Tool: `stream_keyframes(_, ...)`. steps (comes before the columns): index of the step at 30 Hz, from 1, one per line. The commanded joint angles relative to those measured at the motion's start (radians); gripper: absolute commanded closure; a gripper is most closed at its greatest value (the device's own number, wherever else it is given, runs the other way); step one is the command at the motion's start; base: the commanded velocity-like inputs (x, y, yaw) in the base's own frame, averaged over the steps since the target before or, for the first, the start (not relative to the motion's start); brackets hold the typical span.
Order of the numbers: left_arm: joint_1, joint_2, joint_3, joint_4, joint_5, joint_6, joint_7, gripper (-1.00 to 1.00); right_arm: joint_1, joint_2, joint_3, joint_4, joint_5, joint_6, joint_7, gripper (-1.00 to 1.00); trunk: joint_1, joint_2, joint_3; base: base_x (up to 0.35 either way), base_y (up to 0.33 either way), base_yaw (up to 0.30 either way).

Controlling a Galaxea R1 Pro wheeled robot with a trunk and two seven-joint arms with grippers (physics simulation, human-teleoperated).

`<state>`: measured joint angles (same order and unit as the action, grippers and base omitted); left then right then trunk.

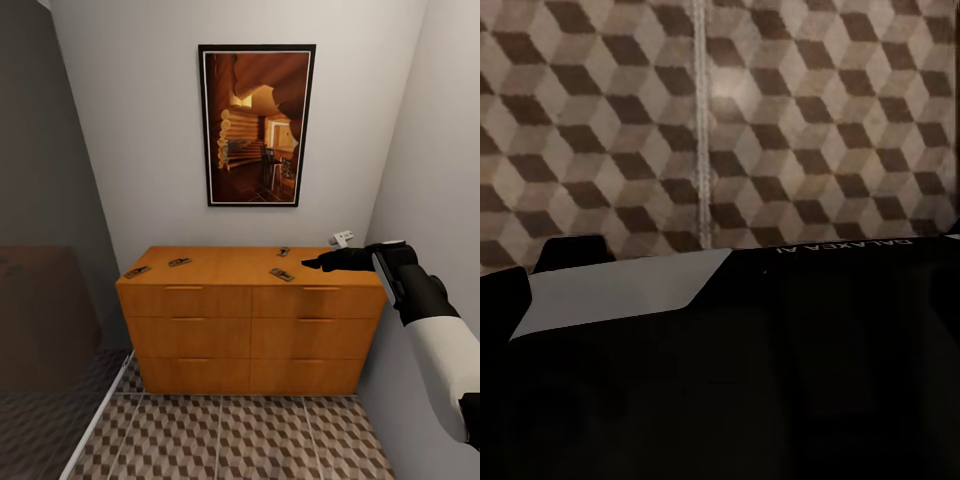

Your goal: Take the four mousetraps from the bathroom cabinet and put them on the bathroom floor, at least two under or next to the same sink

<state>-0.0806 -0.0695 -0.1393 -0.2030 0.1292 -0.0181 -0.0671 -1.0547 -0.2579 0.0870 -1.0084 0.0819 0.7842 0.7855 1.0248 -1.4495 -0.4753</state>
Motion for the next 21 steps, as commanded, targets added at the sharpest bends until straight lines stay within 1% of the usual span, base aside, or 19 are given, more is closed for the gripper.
stream_keyframes(1,-0.001,0.001,-0.008,0.0,0.01,-0.002,0.0,-1.0,-0.001,-0.001,0.001,-0.001,0.009,0.001,0.007,-1.0,0.0,-0.001,-0.001,0.151,-0.151,0.0)
stream_keyframes(15,-0.001,0.001,-0.007,0.0,0.01,-0.002,-0.001,-1.0,-0.001,0.0,0.007,0.001,0.009,0.001,0.008,-1.0,0.0,-0.001,-0.001,0.22,-0.207,0.0)
stream_keyframes(21,-0.001,0.003,-0.007,0.0,0.011,-0.002,-0.002,-1.0,-0.001,0.0,0.008,0.004,0.009,0.001,0.008,-1.0,0.0,-0.001,-0.001,0.106,-0.096,0.0)
